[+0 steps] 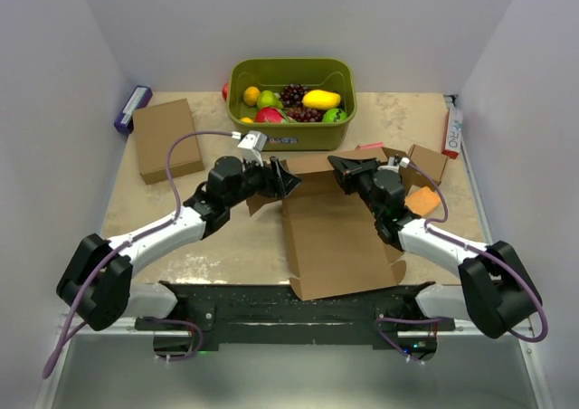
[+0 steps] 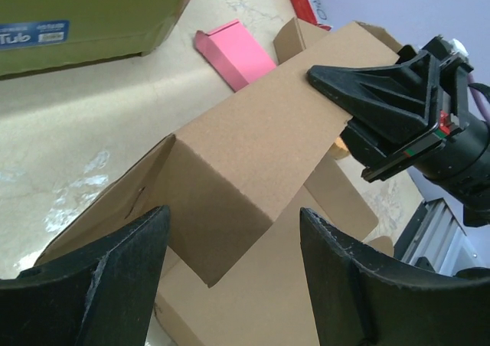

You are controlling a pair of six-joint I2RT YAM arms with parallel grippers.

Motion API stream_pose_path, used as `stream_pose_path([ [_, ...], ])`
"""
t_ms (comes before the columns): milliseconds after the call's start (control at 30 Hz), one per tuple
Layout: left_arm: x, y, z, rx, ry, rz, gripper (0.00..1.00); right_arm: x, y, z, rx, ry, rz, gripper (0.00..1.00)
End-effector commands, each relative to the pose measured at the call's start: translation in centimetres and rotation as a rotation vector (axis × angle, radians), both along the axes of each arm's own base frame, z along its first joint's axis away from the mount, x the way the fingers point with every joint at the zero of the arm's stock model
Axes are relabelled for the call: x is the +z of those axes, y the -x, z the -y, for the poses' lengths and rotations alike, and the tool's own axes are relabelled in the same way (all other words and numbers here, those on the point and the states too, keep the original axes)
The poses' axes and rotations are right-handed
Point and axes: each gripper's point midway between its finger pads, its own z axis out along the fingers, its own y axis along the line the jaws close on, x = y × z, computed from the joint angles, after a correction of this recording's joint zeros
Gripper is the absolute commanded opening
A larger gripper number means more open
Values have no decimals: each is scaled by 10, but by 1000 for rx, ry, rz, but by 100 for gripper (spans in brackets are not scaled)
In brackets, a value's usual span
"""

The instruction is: Fold the paper box

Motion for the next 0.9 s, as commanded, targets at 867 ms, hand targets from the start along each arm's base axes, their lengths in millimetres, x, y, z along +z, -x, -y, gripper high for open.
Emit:
stream_pose_path([
  [867,9,45,18,-212,-16,280,73,-2,-13,5,-64,-7,11,11],
])
